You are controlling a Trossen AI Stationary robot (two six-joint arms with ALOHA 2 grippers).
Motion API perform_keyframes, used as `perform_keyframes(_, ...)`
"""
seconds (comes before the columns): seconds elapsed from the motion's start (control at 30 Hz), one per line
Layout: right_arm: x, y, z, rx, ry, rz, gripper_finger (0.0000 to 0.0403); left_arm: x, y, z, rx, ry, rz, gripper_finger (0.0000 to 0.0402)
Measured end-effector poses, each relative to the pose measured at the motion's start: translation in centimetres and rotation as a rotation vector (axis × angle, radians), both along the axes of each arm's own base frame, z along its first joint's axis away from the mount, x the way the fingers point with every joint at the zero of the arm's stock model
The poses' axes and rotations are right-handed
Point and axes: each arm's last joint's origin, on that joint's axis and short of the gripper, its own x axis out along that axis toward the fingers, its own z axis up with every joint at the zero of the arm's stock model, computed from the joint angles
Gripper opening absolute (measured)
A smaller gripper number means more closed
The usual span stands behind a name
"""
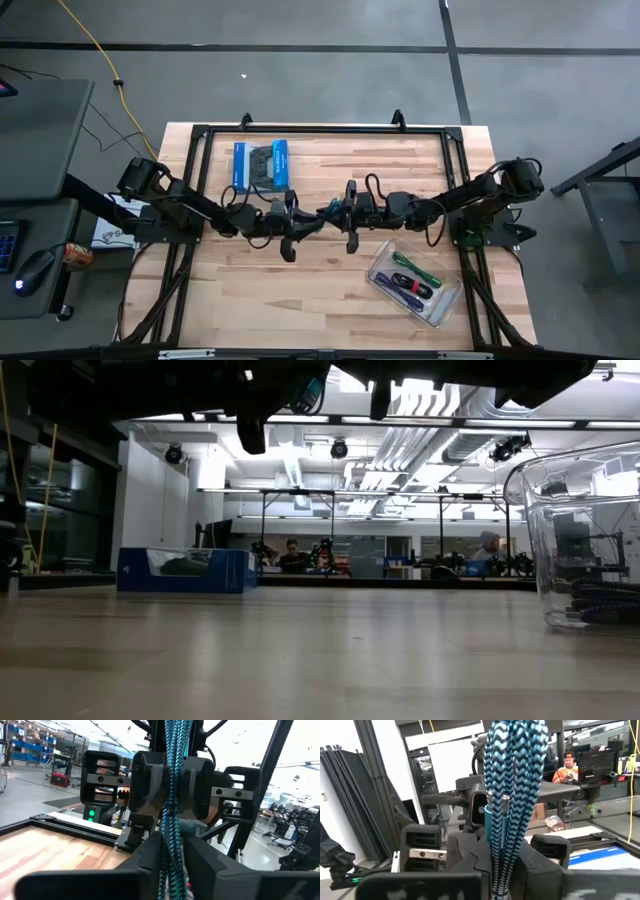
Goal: Pick and place USB-C Cables
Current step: Put the blue charger cable into the transparent bin
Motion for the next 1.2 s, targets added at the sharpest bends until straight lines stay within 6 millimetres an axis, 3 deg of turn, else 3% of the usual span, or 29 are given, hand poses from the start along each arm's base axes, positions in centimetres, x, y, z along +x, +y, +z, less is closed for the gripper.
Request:
perform_keyframes(0.3,0.0,0.0,-0.5,-0.007,0.053,-0.004,0.0008,0.0,0.0,-0.1,0.004,0.035,0.000,0.0171)
perform_keyframes(0.47,-0.8,-0.1,0.2,-0.016,0.131,-0.027,0.0017,-0.6,0.3,0.5,0.015,0.120,0.004,0.0212)
perform_keyframes(0.87,-5.4,2.5,2.1,-0.057,0.350,0.002,0.0011,-5.4,0.9,4.6,0.122,0.333,0.020,0.0223)
perform_keyframes(1.2,-8.1,4.7,2.3,-0.136,0.438,-0.120,0.0007,-9.8,1.8,3.2,0.106,0.208,0.133,0.0223)
